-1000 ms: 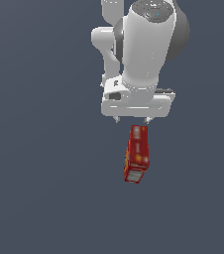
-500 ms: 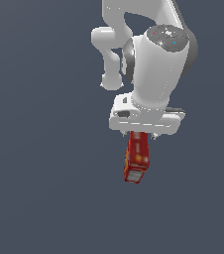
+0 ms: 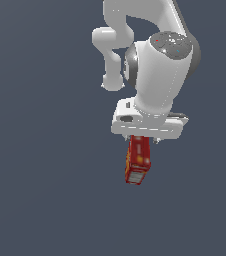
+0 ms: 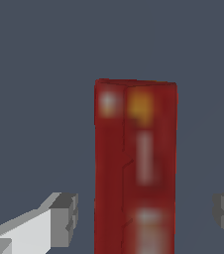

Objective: Pick up the object and move it to a goal position.

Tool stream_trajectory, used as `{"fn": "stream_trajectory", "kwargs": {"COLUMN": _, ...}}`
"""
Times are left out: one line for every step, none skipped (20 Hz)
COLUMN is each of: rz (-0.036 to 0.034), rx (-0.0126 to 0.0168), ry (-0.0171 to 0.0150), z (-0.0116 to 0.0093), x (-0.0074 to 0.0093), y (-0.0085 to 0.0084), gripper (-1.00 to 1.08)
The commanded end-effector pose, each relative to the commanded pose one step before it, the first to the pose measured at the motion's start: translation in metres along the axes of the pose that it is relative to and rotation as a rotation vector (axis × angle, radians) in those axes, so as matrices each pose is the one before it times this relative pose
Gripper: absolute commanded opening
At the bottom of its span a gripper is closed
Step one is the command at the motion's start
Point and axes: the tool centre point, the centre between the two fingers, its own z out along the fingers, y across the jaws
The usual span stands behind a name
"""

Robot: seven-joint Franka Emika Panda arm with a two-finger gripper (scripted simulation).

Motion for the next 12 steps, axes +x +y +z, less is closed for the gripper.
{"fn": "stream_trajectory", "kwargs": {"rz": 0.00002, "rx": -0.00024, "ry": -0.00086, "z": 0.00624, "x": -0.00018, "y": -0.00013, "gripper": 1.00}}
{"fn": "stream_trajectory", "kwargs": {"rz": 0.00060, "rx": 0.00005, "ry": 0.00033, "z": 0.00367, "x": -0.00001, "y": 0.00028, "gripper": 1.00}}
{"fn": "stream_trajectory", "kwargs": {"rz": 0.00000, "rx": 0.00000, "ry": 0.00000, "z": 0.00462, "x": -0.00007, "y": -0.00014, "gripper": 1.00}}
{"fn": "stream_trajectory", "kwargs": {"rz": 0.00000, "rx": 0.00000, "ry": 0.00000, "z": 0.00534, "x": -0.00010, "y": -0.00016, "gripper": 1.00}}
{"fn": "stream_trajectory", "kwargs": {"rz": 0.00060, "rx": 0.00007, "ry": 0.00033, "z": 0.00556, "x": -0.00009, "y": 0.00024, "gripper": 1.00}}
{"fn": "stream_trajectory", "kwargs": {"rz": 0.00000, "rx": 0.00000, "ry": 0.00000, "z": 0.00522, "x": -0.00011, "y": -0.00015, "gripper": 1.00}}
{"fn": "stream_trajectory", "kwargs": {"rz": 0.00000, "rx": 0.00000, "ry": 0.00000, "z": 0.00454, "x": -0.00007, "y": -0.00014, "gripper": 1.00}}
{"fn": "stream_trajectory", "kwargs": {"rz": 0.00060, "rx": 0.00006, "ry": 0.00033, "z": 0.00363, "x": 0.00001, "y": 0.00028, "gripper": 1.00}}
{"fn": "stream_trajectory", "kwargs": {"rz": 0.00000, "rx": 0.00000, "ry": 0.00000, "z": 0.00318, "x": 0.00004, "y": -0.00012, "gripper": 1.00}}
{"fn": "stream_trajectory", "kwargs": {"rz": 0.00000, "rx": 0.00000, "ry": 0.00000, "z": 0.00251, "x": 0.00011, "y": -0.00012, "gripper": 1.00}}
{"fn": "stream_trajectory", "kwargs": {"rz": 0.00000, "rx": 0.00000, "ry": 0.00000, "z": 0.00184, "x": 0.00020, "y": -0.00011, "gripper": 1.00}}
{"fn": "stream_trajectory", "kwargs": {"rz": 0.00000, "rx": 0.00000, "ry": 0.00000, "z": 0.00117, "x": 0.00029, "y": -0.00011, "gripper": 1.00}}
